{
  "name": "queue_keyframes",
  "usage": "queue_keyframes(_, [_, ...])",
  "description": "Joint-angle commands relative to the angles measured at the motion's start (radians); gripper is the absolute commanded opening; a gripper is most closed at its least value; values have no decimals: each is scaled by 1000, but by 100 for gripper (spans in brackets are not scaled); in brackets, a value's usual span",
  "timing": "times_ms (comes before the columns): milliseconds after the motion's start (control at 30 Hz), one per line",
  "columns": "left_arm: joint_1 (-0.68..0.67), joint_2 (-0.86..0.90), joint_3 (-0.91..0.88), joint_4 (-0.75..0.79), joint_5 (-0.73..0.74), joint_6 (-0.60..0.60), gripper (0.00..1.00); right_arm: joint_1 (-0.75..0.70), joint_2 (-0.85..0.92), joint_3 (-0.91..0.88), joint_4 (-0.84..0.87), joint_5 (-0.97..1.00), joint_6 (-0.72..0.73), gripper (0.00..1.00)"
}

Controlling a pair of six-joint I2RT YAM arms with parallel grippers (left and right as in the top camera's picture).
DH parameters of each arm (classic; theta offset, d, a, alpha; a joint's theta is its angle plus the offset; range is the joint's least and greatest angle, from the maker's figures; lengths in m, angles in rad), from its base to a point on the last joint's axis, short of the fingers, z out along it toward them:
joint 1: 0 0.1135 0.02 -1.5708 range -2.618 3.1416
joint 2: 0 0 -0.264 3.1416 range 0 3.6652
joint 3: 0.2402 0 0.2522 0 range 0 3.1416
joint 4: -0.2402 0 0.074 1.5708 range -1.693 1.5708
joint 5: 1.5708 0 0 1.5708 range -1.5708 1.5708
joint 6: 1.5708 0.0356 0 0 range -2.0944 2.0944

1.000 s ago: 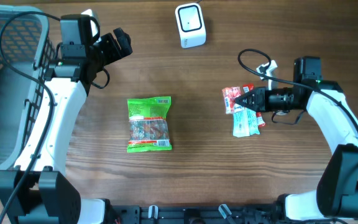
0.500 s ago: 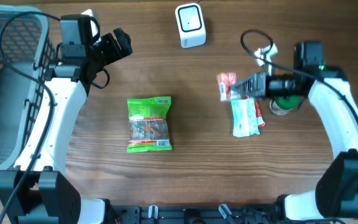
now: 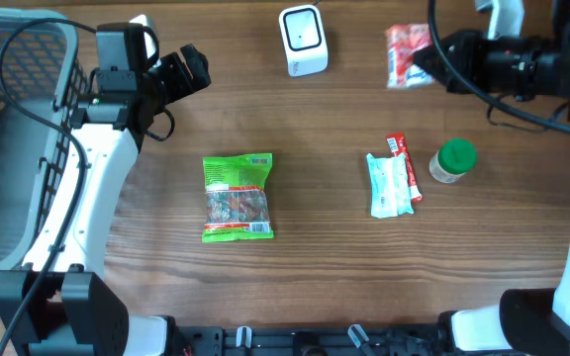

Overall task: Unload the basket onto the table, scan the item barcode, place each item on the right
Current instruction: 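Raise the red packet with the right gripper up to the white scanner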

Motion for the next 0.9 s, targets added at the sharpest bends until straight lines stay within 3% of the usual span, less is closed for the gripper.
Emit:
queue_keyframes(0, [2,11,8,3,-6,8,100,72,23,16,12,294,106,4])
queue_keyframes(200, [2,11,8,3,-6,8,100,246,111,26,92,616,182,4])
queue_keyframes(367, [2,11,8,3,-5,8,100,304,328,245,52,694,169,4])
queue_keyframes(733, [2,11,8,3,-6,8,100,426,597,250,370,939,8,4])
queue_keyframes(867, [2,11,8,3,-6,8,100,470,674,250,505,1066,-133,4])
